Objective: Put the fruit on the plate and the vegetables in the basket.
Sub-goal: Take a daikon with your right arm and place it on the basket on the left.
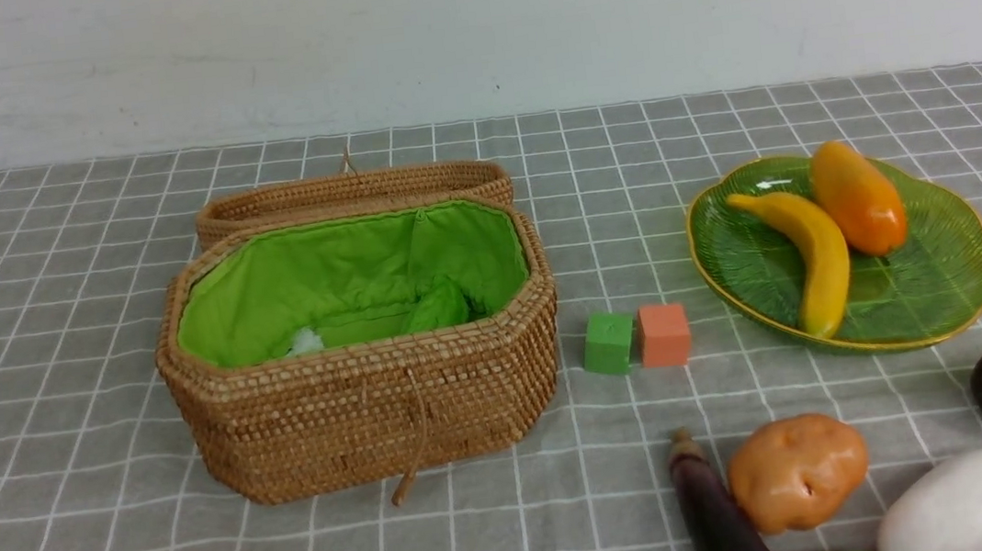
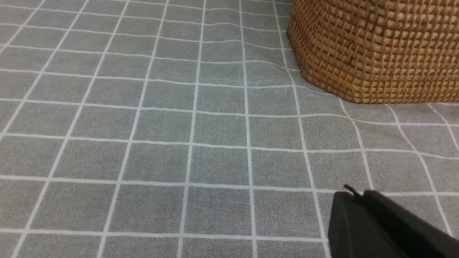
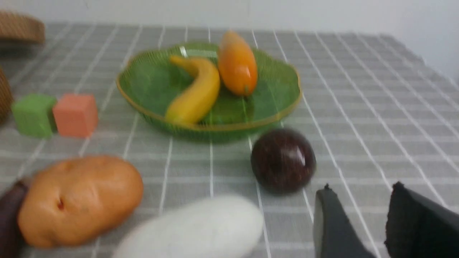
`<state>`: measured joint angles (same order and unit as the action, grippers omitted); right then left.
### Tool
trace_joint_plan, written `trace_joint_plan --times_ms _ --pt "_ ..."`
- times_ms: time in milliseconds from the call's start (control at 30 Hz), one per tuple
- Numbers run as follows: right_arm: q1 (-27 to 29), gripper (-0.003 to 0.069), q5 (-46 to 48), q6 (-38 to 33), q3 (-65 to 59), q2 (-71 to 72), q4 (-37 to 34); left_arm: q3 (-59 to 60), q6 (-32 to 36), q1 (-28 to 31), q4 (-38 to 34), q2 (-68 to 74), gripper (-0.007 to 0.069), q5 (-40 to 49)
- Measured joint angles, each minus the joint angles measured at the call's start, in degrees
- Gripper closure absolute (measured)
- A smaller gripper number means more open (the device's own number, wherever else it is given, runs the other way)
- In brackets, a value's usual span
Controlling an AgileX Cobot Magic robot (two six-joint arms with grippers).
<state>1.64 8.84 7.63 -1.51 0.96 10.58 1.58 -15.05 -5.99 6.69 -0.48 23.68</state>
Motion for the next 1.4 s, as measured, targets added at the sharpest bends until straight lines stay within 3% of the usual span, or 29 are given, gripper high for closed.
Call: trace_joint_plan --times_ms 167,300,433,567,733,800,833,900,1033,1133,1400 --pt "0.0 0.0417 -13.03 2.99 0.0 0.0 -1.09 0.0 0.0 0.0 0.06 0.0 0.0591 0.0" --pt "0.0 0.0417 -30.89 8.02 0.0 0.0 -4.67 0.0 0.0 0.0 0.12 0.0 0.0585 0.0" --pt "0.0 0.0417 -34.34 10.98 2.73 0.0 -9.81 0.0 0.0 0.0 0.12 0.0 0.0585 0.02" --pt "0.0 0.0417 -28.09 11.95 17.4 -4.68 -16.53 0.0 0.0 0.0 0.12 0.0 0.0585 0.02" --pt "0.0 0.0417 -15.01 8.47 35.91 -16.32 -17.25 0.0 0.0 0.0 0.17 0.0 0.0581 0.02" --pt "0.0 0.0417 -0.7 5.58 47.04 -25.46 -16.23 0.0 0.0 0.0 0.17 0.0 0.0577 0.02" --pt "0.0 0.0417 0.4 5.11 47.66 -26.11 -16.12 0.0 0.0 0.0 0.17 0.0 0.0577 0.02" --pt "0.0 0.0417 12.66 1.27 53.16 -33.57 -14.24 0.0 0.0 0.0 0.17 0.0 0.0574 0.02" --pt "0.0 0.0417 23.08 -1.61 53.64 -43.56 -11.52 0.0 0.0 0.0 0.22 0.0 0.0568 0.02" --pt "0.0 0.0417 27.04 1.41 52.07 -49.67 -12.47 0.0 0.0 0.0 0.22 0.0 0.0566 0.02" --pt "0.0 0.0375 29.27 6.59 51.3 -59.74 -18.59 0.0 0.0 0.0 0.28 0.0 0.0555 0.02"
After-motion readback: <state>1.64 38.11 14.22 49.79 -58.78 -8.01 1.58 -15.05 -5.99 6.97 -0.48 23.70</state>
